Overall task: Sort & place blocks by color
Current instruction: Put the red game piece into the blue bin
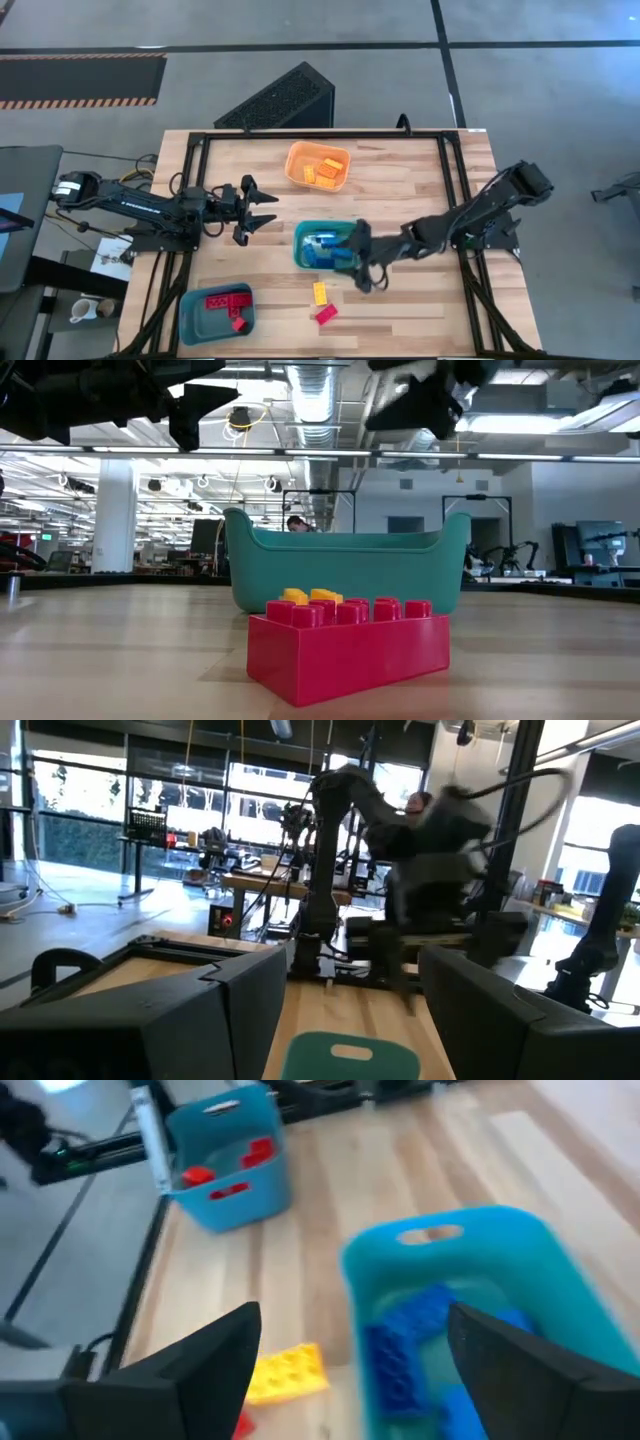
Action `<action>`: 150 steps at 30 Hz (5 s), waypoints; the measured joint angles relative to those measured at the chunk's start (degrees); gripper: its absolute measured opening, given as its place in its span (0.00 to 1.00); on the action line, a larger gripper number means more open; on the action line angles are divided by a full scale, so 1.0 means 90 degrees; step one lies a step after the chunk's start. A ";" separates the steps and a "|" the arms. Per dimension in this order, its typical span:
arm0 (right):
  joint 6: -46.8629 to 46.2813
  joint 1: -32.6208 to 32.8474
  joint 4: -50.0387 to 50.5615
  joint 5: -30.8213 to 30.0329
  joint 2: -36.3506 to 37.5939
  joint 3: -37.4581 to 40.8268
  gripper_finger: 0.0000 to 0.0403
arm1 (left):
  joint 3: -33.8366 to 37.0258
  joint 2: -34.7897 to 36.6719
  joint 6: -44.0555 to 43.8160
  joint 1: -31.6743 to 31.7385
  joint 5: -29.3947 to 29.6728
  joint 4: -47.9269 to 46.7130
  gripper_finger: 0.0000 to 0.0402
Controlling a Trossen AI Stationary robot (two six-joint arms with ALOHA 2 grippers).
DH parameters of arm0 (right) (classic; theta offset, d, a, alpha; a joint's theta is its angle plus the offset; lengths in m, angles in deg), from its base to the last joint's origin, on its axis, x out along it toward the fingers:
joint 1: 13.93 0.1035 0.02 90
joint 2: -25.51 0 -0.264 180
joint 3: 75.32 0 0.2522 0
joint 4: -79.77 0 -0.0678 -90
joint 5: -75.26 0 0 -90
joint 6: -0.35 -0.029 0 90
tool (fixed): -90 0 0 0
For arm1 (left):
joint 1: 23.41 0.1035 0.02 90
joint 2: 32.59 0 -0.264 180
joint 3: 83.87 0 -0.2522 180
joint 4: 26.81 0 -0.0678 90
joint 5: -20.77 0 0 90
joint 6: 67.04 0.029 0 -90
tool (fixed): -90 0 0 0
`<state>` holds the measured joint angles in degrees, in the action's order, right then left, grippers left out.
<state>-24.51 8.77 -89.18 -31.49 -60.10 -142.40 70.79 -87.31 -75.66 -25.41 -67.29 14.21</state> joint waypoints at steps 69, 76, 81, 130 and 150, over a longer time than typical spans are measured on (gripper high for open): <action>-0.0913 0.1144 0.2238 0.0984 -0.3757 -0.2880 0.75 | 0.0000 0.0592 -0.0291 -0.0002 -0.1668 0.0437 0.53; -0.1134 0.1229 0.2236 0.0760 -0.3912 -0.2883 0.75 | 0.0000 0.0588 -0.0291 -0.0002 -0.1660 0.0415 0.53; -0.1377 0.1317 0.2215 0.0533 -0.4217 -0.2915 0.75 | 0.0000 0.0586 -0.0289 -0.0002 -0.1642 0.0404 0.53; 0.1042 -0.0109 -0.1471 0.0524 -0.3126 -0.2959 0.38 | -0.0002 0.1714 -0.0448 -0.0257 -0.2511 -0.0496 0.53; 0.1262 0.0019 -0.1607 -0.0164 -0.3125 -0.3237 0.36 | -0.0002 0.1698 0.0382 -0.0255 -0.1938 0.0038 0.53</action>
<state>-13.15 8.94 -103.64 -32.96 -88.22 -171.54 70.77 -72.03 -72.22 -27.70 -84.73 14.56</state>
